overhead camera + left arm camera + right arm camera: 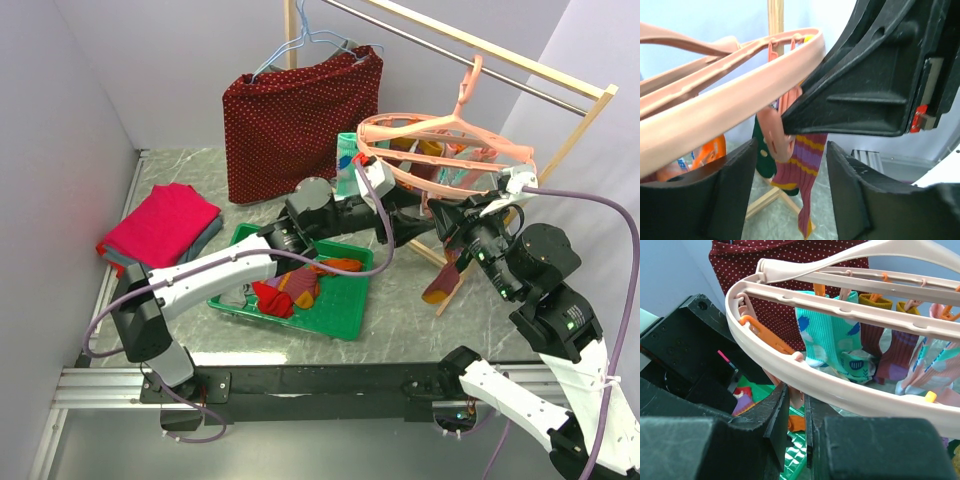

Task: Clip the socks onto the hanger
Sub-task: Open the clamp at the hanger.

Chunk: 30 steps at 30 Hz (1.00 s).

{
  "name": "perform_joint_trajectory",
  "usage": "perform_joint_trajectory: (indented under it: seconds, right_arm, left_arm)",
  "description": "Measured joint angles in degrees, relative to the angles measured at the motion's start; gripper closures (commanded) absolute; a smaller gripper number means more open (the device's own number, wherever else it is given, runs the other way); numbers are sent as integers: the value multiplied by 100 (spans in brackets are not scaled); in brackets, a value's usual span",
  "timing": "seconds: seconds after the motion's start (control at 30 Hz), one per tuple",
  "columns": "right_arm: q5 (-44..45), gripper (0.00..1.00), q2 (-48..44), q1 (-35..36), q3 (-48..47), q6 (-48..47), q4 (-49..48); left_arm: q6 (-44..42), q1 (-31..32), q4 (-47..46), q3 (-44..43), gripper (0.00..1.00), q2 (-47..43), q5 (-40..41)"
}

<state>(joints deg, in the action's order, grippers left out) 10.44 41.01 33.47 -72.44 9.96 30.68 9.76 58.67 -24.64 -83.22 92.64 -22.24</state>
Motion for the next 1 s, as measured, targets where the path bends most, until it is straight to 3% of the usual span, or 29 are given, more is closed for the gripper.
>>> perform_joint_trajectory:
  seconds: [0.2, 0.4, 0.73, 1.0]
  right_arm:
    - [-24, 96, -2, 0, 0, 2, 2]
    - [-92, 82, -4, 0, -11, 9, 28]
    - [-225, 34, 107, 0, -636, 223, 487]
    - [-240, 30, 286, 0, -942, 363, 791]
  left_arm:
    - [103, 0, -90, -125, 59, 133, -149]
    - [173, -46, -153, -129, 73, 164, -138]
    - [151, -22, -181, -129, 88, 162, 155]
    - [-273, 286, 59, -129, 91, 162, 1095]
